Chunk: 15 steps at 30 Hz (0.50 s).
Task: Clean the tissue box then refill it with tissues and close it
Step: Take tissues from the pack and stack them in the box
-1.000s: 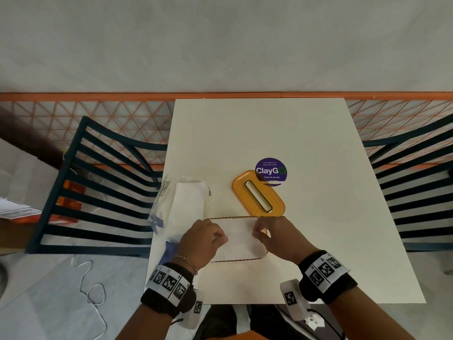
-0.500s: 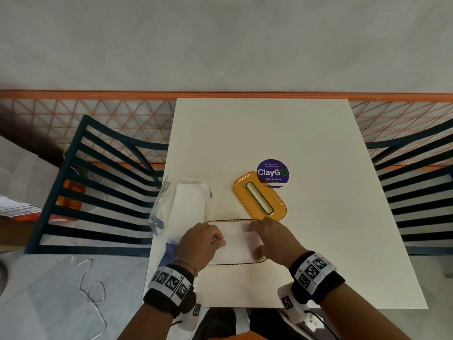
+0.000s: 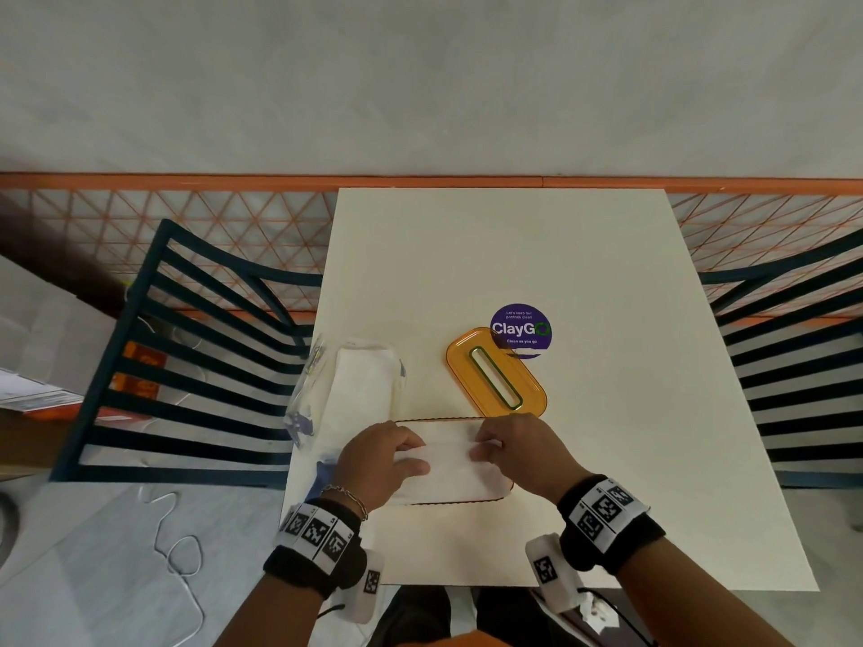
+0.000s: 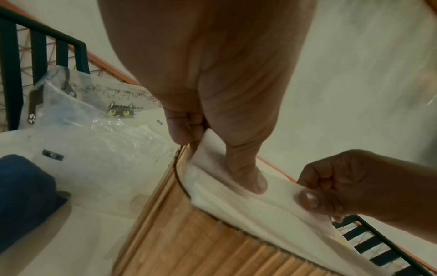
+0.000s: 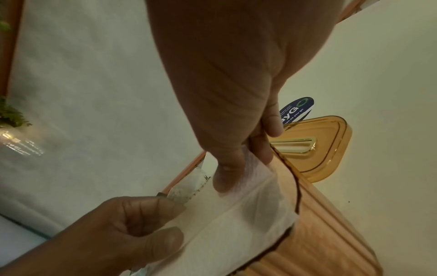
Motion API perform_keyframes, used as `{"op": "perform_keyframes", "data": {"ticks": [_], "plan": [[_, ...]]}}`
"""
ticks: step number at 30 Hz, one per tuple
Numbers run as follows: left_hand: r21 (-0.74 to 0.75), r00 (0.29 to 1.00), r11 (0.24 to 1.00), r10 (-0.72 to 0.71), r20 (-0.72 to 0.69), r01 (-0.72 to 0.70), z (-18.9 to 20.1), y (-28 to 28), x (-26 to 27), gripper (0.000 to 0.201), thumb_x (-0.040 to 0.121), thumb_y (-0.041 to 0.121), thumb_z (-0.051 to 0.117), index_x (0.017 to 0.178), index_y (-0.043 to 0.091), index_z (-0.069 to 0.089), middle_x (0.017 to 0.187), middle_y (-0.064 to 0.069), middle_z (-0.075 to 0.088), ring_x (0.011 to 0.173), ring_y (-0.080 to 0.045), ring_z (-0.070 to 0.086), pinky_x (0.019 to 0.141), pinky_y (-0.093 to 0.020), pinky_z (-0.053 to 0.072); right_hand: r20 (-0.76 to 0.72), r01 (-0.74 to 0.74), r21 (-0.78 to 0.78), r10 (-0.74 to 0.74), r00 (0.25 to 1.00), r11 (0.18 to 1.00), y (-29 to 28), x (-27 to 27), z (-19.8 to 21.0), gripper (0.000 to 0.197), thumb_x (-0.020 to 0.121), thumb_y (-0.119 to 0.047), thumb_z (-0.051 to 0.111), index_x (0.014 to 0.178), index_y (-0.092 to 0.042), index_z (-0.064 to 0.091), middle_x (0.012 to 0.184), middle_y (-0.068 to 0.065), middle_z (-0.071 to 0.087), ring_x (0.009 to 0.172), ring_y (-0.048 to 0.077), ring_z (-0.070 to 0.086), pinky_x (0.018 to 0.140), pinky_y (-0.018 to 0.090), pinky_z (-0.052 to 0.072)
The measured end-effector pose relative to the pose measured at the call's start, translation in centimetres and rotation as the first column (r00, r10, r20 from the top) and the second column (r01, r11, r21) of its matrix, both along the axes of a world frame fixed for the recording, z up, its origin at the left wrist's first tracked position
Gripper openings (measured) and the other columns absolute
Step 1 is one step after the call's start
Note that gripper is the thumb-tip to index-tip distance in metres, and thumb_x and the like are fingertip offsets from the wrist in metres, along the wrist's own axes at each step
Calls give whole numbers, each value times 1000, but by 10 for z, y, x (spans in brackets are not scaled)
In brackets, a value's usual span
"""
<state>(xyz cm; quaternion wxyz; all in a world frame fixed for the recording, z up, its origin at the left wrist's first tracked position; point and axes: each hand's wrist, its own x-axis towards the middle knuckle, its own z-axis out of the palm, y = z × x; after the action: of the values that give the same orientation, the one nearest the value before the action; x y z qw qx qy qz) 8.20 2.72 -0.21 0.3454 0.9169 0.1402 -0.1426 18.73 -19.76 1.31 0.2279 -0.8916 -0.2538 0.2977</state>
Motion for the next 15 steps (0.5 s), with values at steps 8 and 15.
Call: {"op": "perform_keyframes", "data": {"ticks": [8, 15], "plan": [[13, 999, 1000, 25, 39, -25, 4, 8, 3, 23, 88, 42, 75, 103, 26, 79, 102, 11, 75, 97, -8, 68, 90, -28, 53, 4, -28, 37, 28, 1000, 999, -4, 3, -1, 18, 93, -29, 73, 109, -21, 77, 105, -7, 75, 86, 3, 59, 74, 8, 42], [43, 993, 999, 24, 118, -30, 4, 7, -6, 10, 85, 38, 78, 93, 32, 82, 91, 19, 74, 80, 2, 64, 79, -22, 53, 67, -107, 66, 102, 992, 992, -11, 3, -2, 19, 93, -27, 73, 110, -31, 79, 105, -15, 77, 89, 6, 69, 82, 16, 53]]}}
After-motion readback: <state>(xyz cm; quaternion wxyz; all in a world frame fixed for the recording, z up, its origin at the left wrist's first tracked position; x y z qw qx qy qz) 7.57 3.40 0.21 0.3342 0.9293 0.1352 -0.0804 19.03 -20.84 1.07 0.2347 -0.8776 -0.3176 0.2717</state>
